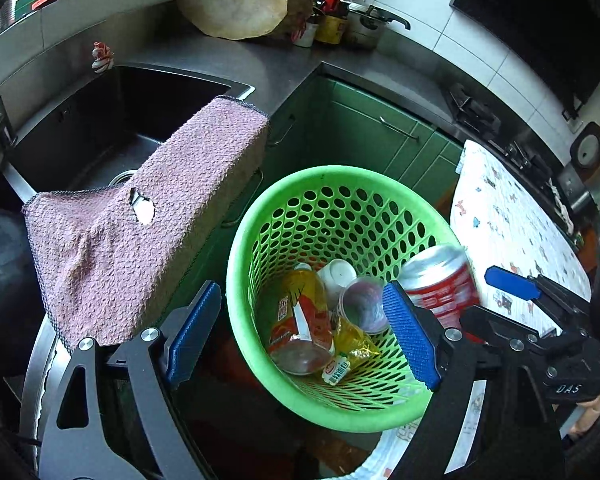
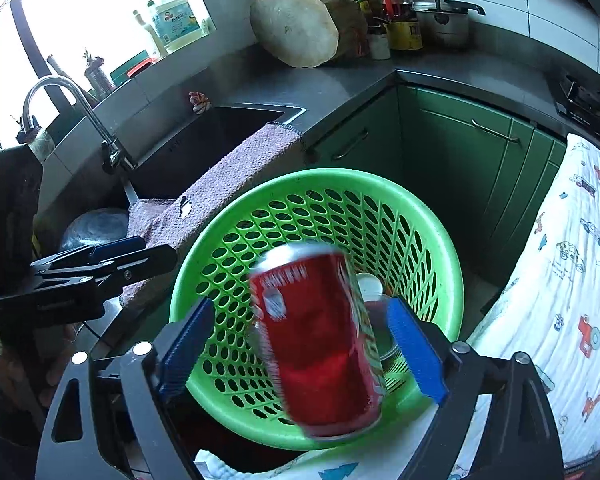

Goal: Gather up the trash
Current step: 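Carry the bottle and cola can into the green basket, opening both tools, then move both tools back to the blue can and orange snack bag, then grasp the orange snack bag with the right tool while the left tool grasps the blue can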

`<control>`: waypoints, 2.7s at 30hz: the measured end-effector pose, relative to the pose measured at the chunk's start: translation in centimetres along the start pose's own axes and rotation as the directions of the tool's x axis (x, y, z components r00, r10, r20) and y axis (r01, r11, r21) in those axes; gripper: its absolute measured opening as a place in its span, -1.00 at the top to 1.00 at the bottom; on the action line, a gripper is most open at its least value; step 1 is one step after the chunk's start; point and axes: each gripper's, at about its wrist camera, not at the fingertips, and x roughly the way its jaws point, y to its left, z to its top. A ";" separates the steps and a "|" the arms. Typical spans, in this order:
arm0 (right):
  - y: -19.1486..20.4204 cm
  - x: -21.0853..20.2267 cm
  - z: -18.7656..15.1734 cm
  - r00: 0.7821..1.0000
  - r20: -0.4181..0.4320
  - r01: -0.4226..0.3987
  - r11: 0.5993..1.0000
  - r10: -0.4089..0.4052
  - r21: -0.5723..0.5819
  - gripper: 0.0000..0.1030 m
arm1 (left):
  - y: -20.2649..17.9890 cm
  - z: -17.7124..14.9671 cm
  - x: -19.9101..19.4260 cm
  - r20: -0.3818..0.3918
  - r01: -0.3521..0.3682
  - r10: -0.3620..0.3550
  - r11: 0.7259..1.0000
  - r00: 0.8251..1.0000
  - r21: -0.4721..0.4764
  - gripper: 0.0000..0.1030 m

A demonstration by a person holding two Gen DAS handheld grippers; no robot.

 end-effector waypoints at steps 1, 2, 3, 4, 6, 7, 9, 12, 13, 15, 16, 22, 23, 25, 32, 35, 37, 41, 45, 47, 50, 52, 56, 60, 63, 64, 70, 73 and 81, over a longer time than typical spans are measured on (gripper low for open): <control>0.2 -0.1 0.0 1.000 0.009 0.005 1.000 -0.005 -0.007 -0.68 | 0.1 -0.1 -0.1 0.000 -0.001 0.001 1.000 1.000 0.000 -0.60; 0.2 -0.4 -0.1 1.000 0.014 0.010 1.000 -0.009 -0.012 -0.68 | 0.2 -0.1 -0.2 -0.001 -0.002 0.002 1.000 1.000 0.000 -0.60; 0.3 -0.7 -0.3 1.000 0.016 0.006 1.000 -0.005 -0.017 -0.68 | 0.2 -0.2 -0.3 0.000 -0.002 0.002 1.000 1.000 -0.001 -0.60; 0.4 -1.1 -0.4 1.000 0.023 0.004 1.000 -0.003 -0.024 -0.68 | 0.2 -0.2 -0.3 0.000 0.000 0.000 1.000 1.000 -0.001 -0.60; 0.5 -2.2 -0.9 0.999 0.039 0.012 0.999 -0.011 -0.036 -0.68 | 0.0 -0.2 -0.5 0.001 0.004 -0.004 1.000 1.000 0.000 -0.60; 0.5 -2.9 -1.2 0.999 0.047 0.013 0.999 -0.011 -0.041 -0.68 | -0.1 -0.2 -0.5 0.003 0.010 -0.010 1.000 1.000 0.002 -0.60; 0.4 -4.5 -2.1 0.997 0.070 0.020 0.999 -0.017 -0.048 -0.68 | -0.7 -0.3 -0.6 0.004 0.021 -0.021 1.000 1.000 0.014 -0.60; 0.2 -6.8 -3.8 0.995 0.094 0.050 0.997 -0.045 -0.055 -0.68 | -2.2 -0.5 -0.6 -0.001 0.032 -0.032 0.998 0.999 0.048 -0.61; 0.1 -7.6 -4.4 0.994 0.099 0.061 0.997 -0.055 -0.056 -0.68 | -2.7 -0.6 -0.6 -0.004 0.037 -0.036 0.998 0.999 0.059 -0.61; -0.3 -9.1 -5.7 0.991 0.110 0.077 0.996 -0.071 -0.053 -0.68 | -3.9 -0.8 -0.7 -0.009 0.053 -0.052 0.996 0.999 0.078 -0.61; -0.5 -9.9 -6.4 0.990 0.113 0.088 0.995 -0.082 -0.050 -0.68 | -4.6 -0.9 -0.7 -0.012 0.059 -0.058 0.994 0.998 0.090 -0.61; -2.6 -14.5 -10.9 0.982 0.126 0.144 0.989 -0.141 -0.022 -0.68 | -9.0 -2.0 -1.1 -0.024 0.106 -0.104 0.983 0.994 0.152 -0.64; -3.0 -15.3 -11.9 0.981 0.124 0.154 0.988 -0.151 -0.018 -0.68 | -9.7 -2.1 -1.2 -0.026 0.114 -0.111 0.980 0.993 0.164 -0.64; -3.9 -16.8 -13.6 0.976 0.122 0.180 0.984 -0.178 -0.008 -0.68 | -11.3 -2.6 -1.4 -0.031 0.133 -0.129 0.974 0.991 0.186 -0.66; -9.2 -22.1 -19.6 0.952 0.086 0.288 0.956 -0.292 0.064 -0.68 | -16.7 -4.4 -1.6 -0.059 0.183 -0.174 0.952 0.983 0.245 -0.68; -12.0 -24.3 -22.1 0.937 0.066 0.333 0.935 -0.343 0.119 -0.68 | -18.8 -5.2 -1.7 -0.069 0.199 -0.188 0.943 0.980 0.265 -0.68; -13.9 -25.7 -23.7 0.930 0.055 0.351 0.921 -0.364 0.170 -0.68 | -19.9 -5.7 -1.7 -0.078 0.209 -0.195 0.939 0.978 0.274 -0.68; -17.3 -28.2 -26.3 0.920 0.051 0.359 0.887 -0.389 0.290 -0.68 | -22.3 -6.6 -1.7 -0.096 0.233 -0.213 0.928 0.972 0.292 -0.68; -20.0 -29.6 -27.9 0.910 0.051 0.358 0.842 -0.411 0.404 -0.67 | -24.7 -7.4 -1.7 -0.112 0.254 -0.229 0.912 0.967 0.321 -0.68; -21.2 -30.0 -28.6 0.910 0.046 0.348 0.820 -0.412 0.455 -0.64 | -25.8 -7.7 -1.6 -0.120 0.263 -0.235 0.904 0.964 0.337 -0.68; -22.9 -30.3 -29.6 0.911 0.037 0.330 0.779 -0.411 0.533 -0.50 | -27.4 -8.1 -1.3 -0.135 0.276 -0.244 0.893 0.960 0.355 -0.68; -23.7 -30.2 -30.0 0.913 0.034 0.314 0.754 -0.406 0.576 -0.40 | -27.9 -8.2 -1.1 -0.144 0.282 -0.246 0.889 0.958 0.361 -0.68; -24.8 -29.6 -30.7 0.918 0.028 0.284 0.707 -0.395 0.648 -0.27 | -28.9 -8.3 -0.7 -0.160 0.295 -0.252 0.878 0.954 0.376 -0.68; -25.8 -28.6 -31.1 0.931 0.019 0.243 0.657 -0.365 0.713 -0.12 | -29.8 -8.3 -0.4 -0.174 0.309 -0.260 0.864 0.950 0.396 -0.68; -26.1 -28.0 -31.3 0.933 0.009 0.237 0.635 -0.359 0.735 0.02 | -30.4 -8.2 -0.2 -0.185 0.323 -0.270 0.856 0.945 0.404 -0.68; -26.1 -27.9 -31.4 0.933 0.008 0.237 0.630 -0.360 0.740 0.06 | -30.6 -8.2 -0.1 -0.188 0.328 -0.273 0.852 0.943 0.408 -0.68; -26.1 -28.4 -32.6 0.930 0.021 0.227 0.620 -0.367 0.751 0.33 | -33.7 -8.9 0.1 -0.226 0.380 -0.309 0.812 0.924 0.443 -0.68; -26.1 -29.1 -33.4 0.924 0.021 0.237 0.616 -0.381 0.752 0.47 | -36.0 -9.8 0.4 -0.254 0.413 -0.330 0.787 0.909 0.458 -0.70; -25.3 -31.2 -35.6 0.892 0.002 0.303 0.603 -0.451 0.737 0.68 | -43.0 -12.9 1.8 -0.340 0.483 -0.350 0.718 0.873 0.501 -0.74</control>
